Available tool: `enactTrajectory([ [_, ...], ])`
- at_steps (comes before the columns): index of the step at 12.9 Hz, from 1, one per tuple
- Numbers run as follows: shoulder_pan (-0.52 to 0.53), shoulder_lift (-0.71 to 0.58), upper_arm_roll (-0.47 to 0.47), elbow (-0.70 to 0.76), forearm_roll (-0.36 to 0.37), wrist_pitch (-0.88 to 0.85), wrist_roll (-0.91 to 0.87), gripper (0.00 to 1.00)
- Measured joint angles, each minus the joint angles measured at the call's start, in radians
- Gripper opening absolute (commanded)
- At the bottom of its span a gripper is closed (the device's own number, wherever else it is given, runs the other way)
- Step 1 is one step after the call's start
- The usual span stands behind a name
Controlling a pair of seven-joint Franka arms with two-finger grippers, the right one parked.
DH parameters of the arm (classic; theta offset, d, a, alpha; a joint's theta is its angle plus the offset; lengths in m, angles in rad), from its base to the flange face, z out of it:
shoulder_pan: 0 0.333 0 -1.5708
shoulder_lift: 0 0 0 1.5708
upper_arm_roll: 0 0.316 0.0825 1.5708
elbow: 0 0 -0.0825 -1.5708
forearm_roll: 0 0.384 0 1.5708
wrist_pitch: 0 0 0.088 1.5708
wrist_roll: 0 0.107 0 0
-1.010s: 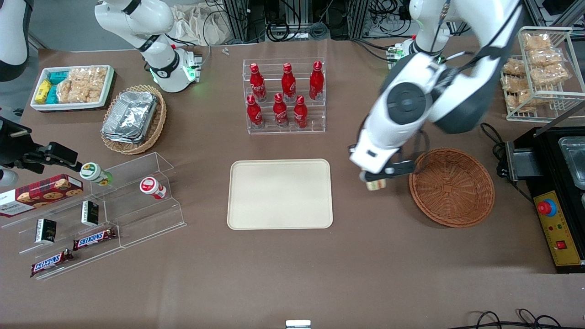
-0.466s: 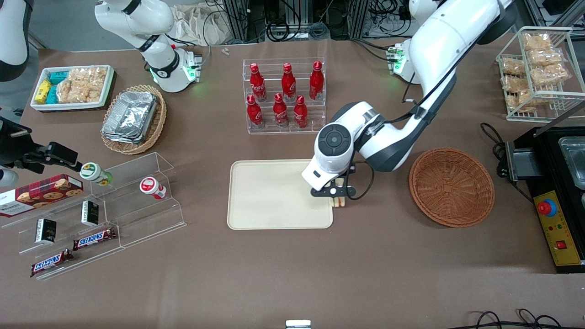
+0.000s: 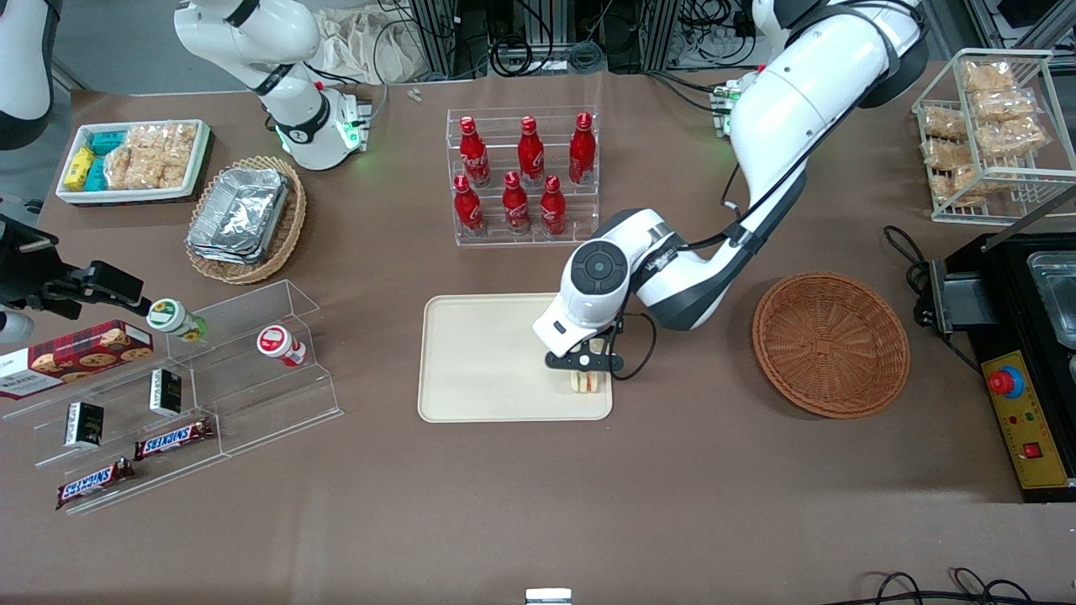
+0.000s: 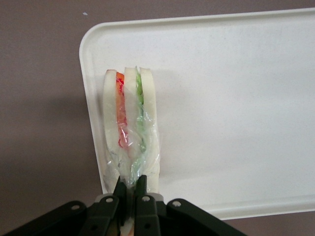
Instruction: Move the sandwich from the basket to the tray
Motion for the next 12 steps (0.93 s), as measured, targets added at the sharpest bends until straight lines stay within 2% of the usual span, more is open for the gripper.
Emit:
enactTrajectory([
  [1, 0.000, 0.008, 0.001, 0.001, 0.001, 0.001, 0.000, 0.99],
  [5, 0.003, 0.011, 0.002, 0.018, 0.001, -0.015, -0.027, 1.00],
  [7, 0.011, -0.018, 0.002, 0.040, 0.001, -0.120, -0.031, 1.00],
  [9, 0.044, -0.102, 0.001, 0.058, 0.001, -0.265, -0.007, 1.00],
  [12, 0.129, -0.263, 0.000, 0.062, -0.003, -0.455, 0.123, 0.99],
])
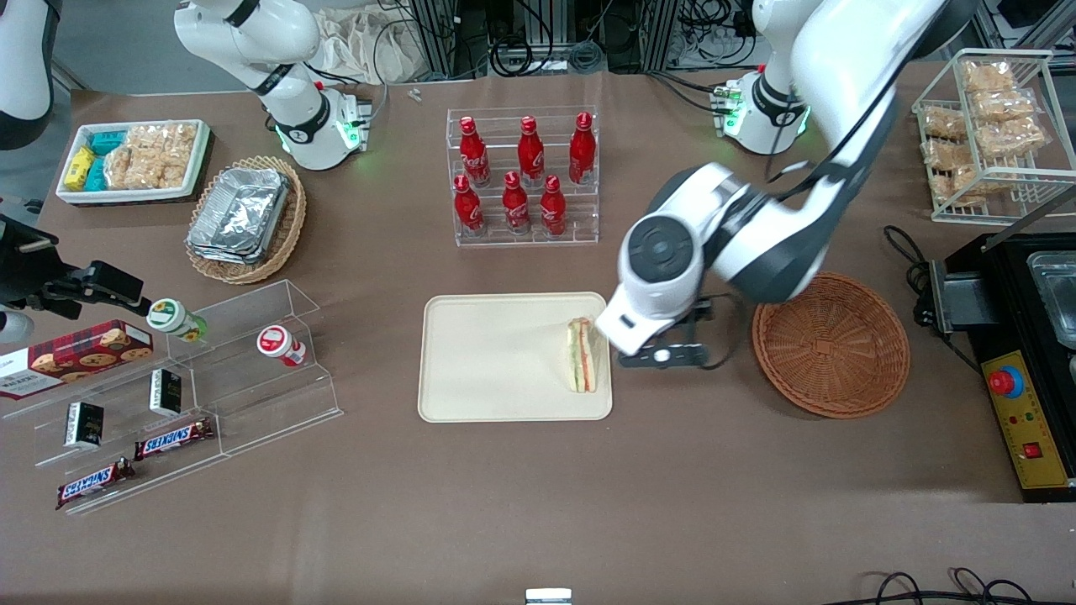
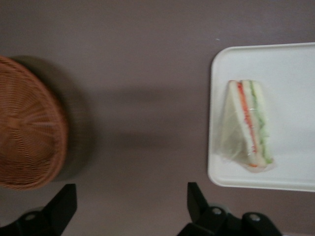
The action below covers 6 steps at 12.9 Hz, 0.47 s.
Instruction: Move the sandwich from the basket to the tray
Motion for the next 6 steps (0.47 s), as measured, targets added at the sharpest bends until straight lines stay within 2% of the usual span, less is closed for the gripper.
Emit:
enactTrajectory([
  [3, 0.041, -0.071, 0.004, -0.003, 0.024, -0.140, 0.022, 1.00],
  [6, 0.114, -0.077, 0.006, -0.004, 0.017, -0.188, 0.039, 1.00],
])
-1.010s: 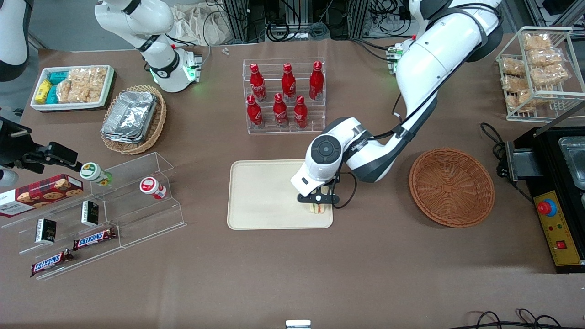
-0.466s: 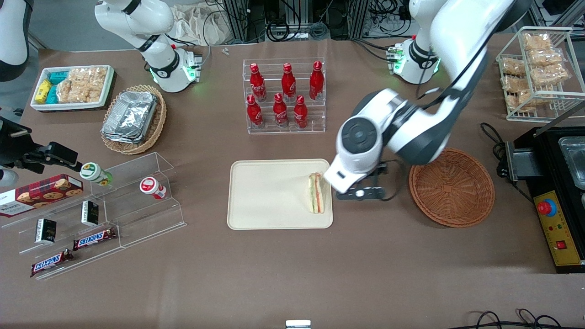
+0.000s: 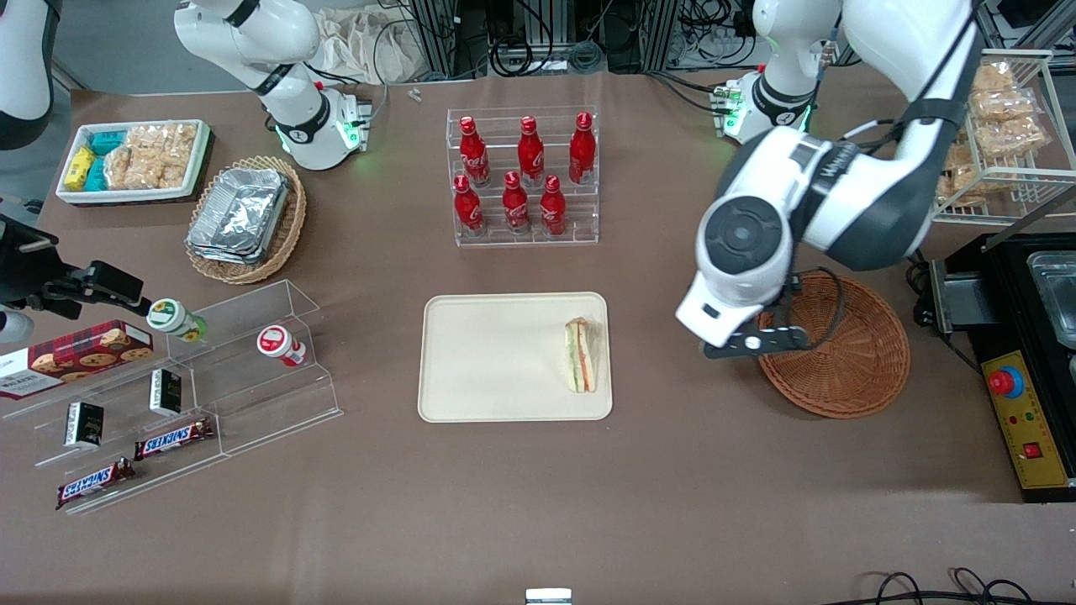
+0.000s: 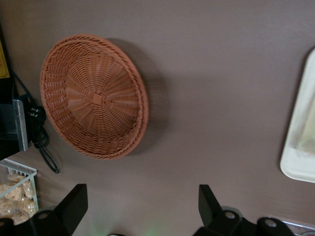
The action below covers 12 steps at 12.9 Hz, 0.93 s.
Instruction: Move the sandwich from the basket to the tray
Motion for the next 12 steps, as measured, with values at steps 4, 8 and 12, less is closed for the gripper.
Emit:
enactTrajectory([
  [4, 0.167, -0.071, 0.001, -0.004, -0.083, -0.015, 0.191, 1.00],
  [8, 0.321, -0.213, 0.008, -0.058, -0.182, 0.006, 0.474, 1.00],
  [12, 0.346, -0.318, 0.074, -0.224, -0.224, 0.280, 0.586, 1.00],
])
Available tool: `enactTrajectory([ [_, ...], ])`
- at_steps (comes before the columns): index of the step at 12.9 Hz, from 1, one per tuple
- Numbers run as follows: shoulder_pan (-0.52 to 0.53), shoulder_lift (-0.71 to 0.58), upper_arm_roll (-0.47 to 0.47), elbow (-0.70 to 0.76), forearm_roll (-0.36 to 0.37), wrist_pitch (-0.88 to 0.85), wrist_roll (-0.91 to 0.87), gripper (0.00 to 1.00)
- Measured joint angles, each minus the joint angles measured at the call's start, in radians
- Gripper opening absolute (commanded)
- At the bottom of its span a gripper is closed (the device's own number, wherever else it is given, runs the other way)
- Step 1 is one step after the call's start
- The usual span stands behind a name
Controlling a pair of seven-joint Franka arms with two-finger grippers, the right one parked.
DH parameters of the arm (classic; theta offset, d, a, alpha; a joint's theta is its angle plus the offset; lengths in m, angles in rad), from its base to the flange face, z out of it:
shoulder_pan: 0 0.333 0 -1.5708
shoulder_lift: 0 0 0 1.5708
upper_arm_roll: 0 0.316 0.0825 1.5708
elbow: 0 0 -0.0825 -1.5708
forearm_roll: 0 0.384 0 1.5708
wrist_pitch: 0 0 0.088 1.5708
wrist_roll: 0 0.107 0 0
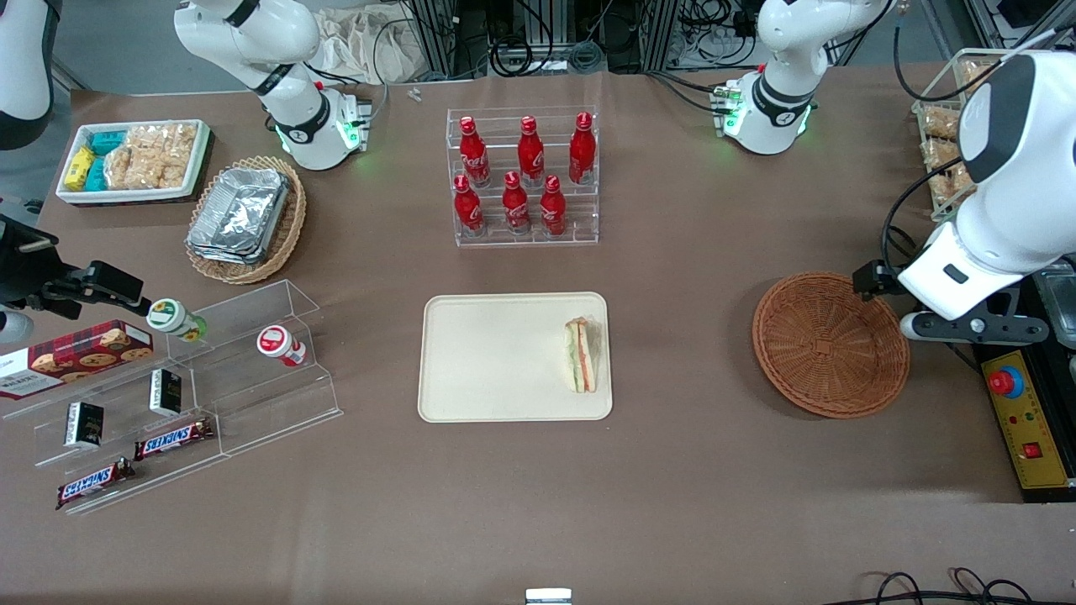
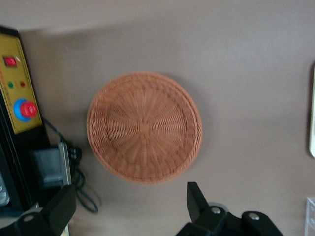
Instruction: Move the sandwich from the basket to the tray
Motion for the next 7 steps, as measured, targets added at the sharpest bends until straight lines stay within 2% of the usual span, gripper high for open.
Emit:
enactTrajectory([
  [2, 0.000, -0.040, 0.024, -0.062, -0.016, 0.068, 0.012, 1.00],
  [7, 0.002, -0.115, 0.124, -0.078, -0.089, 0.036, 0.213, 1.00],
])
